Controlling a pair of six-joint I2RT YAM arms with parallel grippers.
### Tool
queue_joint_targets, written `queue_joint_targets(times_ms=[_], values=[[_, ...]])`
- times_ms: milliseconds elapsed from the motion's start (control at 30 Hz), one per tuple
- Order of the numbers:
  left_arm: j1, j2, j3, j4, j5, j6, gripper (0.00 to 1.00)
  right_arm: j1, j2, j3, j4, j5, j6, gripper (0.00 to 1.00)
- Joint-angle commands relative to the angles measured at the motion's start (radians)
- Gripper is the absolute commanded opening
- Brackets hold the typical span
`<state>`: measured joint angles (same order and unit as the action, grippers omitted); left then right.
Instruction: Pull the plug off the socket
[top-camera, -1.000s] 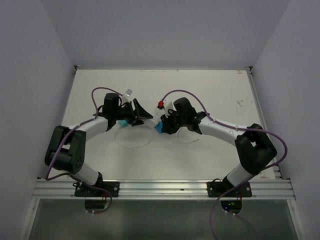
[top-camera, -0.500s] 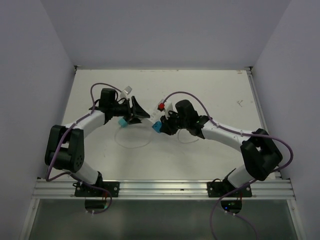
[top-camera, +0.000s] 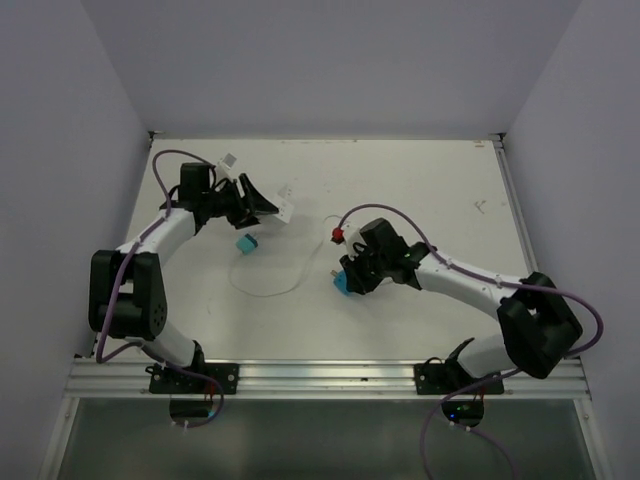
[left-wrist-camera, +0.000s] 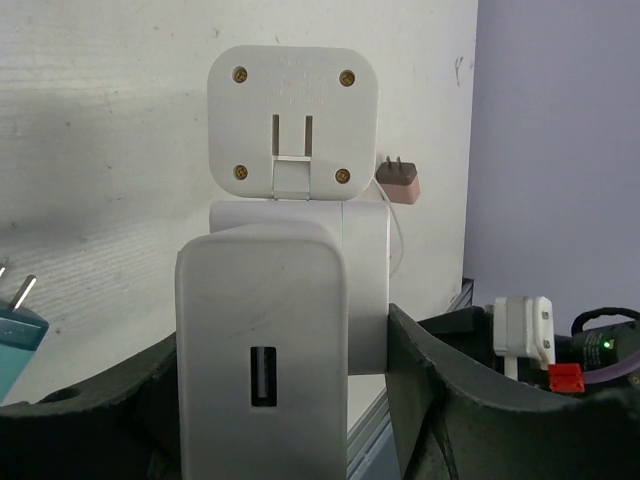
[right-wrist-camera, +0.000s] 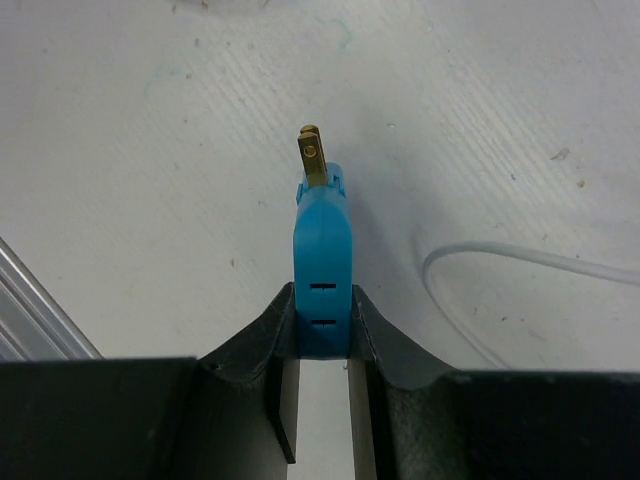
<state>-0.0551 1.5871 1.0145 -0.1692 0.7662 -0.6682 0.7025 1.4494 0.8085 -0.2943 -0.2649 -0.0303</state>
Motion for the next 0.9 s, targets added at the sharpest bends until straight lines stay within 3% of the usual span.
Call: queue_joint_targets(times_ms=[0, 100, 267, 500, 867], values=[[-0.006, -0.018, 0.061, 0.037, 0.035, 0.016, 0.0, 0.003, -0.125, 0.012, -0.014, 0.056, 0.07, 0.0], [-0.008, -0.032, 0.038, 0.057, 0.051, 0.016, 0.0, -0.024, -0.153, 0.034, -0.025, 0.099, 0.125, 0.0], [-0.015, -0.078, -0.043, 0.092, 0.07, 0.021, 0.0, -0.239, -0.204, 0.031, 0.009, -0.006, 0.299, 0.0], [-0.087, -0.098, -0.143, 0.152, 0.081, 0.042, 0.0, -0.507, -0.247, 0.0, 0.001, -0.008, 0.466, 0.0], [-0.224, 0.016, -0.18, 0.304, 0.079, 0.012, 0.0, -0.756, -0.233, -0.144, 0.113, -0.028, 0.644, 0.0]])
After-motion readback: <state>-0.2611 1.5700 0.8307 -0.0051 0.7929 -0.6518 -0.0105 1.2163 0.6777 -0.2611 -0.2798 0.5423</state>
